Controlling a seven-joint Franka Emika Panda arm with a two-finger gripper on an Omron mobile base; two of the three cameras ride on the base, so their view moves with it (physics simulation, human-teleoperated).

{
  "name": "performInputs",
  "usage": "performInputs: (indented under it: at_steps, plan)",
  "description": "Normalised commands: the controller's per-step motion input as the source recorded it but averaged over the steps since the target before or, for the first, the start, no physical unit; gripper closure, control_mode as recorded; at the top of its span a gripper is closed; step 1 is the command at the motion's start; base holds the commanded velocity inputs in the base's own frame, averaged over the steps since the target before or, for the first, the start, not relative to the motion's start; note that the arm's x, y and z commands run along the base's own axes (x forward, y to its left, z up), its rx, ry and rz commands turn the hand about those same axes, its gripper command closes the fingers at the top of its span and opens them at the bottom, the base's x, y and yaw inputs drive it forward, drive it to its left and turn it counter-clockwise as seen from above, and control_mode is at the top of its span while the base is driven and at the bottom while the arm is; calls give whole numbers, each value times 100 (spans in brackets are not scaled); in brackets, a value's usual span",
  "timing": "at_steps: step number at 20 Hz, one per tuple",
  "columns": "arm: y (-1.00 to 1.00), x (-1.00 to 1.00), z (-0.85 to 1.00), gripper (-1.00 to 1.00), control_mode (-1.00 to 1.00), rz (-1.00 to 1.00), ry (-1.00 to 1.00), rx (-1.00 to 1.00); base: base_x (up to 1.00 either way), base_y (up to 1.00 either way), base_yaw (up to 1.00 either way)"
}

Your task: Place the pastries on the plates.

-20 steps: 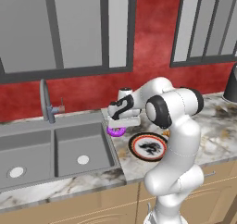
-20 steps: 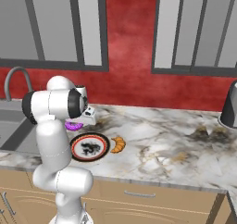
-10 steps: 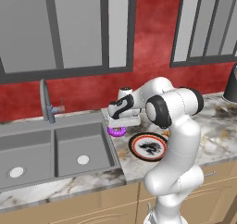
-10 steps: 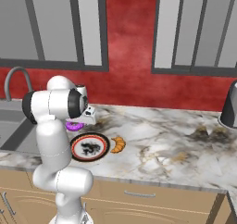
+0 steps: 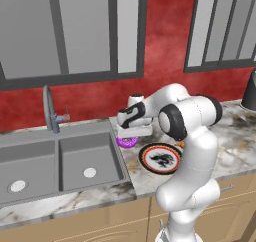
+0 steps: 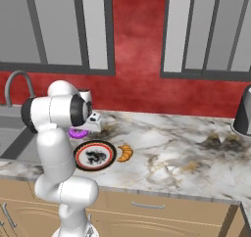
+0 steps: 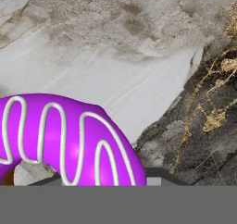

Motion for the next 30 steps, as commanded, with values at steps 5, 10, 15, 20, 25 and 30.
performInputs:
  at_steps: [5, 10, 15, 20, 25, 30]
  plan:
    - [-33, -30, 19, 100, -100, 0, 2, 5, 0, 0, 0]
    - [-30, -29, 31, 100, -100, 0, 6, 8, 0, 0, 0]
    - [-32, -42, 10, 100, -100, 0, 2, 5, 0, 0, 0]
    - [-30, -61, 0, 100, -100, 0, 2, 1, 0, 0, 0]
    - [-23, -60, 0, 100, -100, 0, 2, 0, 0, 0, 0]
    - [-31, -29, -1, 100, -100, 0, 11, 0, 0, 0, 0]
